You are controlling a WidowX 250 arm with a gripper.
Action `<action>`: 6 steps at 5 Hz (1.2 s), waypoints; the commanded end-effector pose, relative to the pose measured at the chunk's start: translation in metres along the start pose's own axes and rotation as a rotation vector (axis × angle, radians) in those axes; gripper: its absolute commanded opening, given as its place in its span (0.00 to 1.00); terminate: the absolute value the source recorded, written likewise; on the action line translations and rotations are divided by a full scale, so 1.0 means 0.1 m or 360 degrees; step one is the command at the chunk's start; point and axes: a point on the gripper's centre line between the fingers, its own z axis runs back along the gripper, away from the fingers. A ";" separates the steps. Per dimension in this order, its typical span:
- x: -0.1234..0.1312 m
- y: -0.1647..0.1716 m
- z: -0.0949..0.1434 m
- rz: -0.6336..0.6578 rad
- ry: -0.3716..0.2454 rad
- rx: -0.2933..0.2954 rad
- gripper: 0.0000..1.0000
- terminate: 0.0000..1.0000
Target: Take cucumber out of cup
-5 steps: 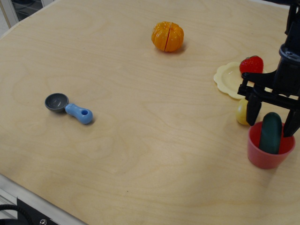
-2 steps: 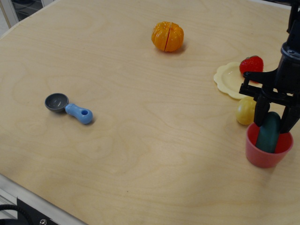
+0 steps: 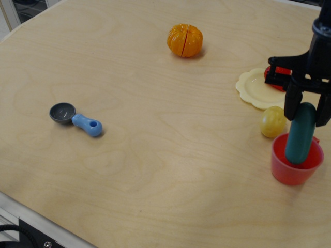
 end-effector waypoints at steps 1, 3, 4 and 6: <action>0.23 0.27 0.51 0.0227 -0.0204 -0.0019 0.00 0.00; 0.57 0.80 0.37 0.0507 -0.0174 0.0071 0.00 0.00; 0.67 1.13 0.18 0.0658 -0.0132 0.0192 0.00 0.00; 0.81 1.72 0.00 0.0915 -0.0057 0.0204 0.00 0.00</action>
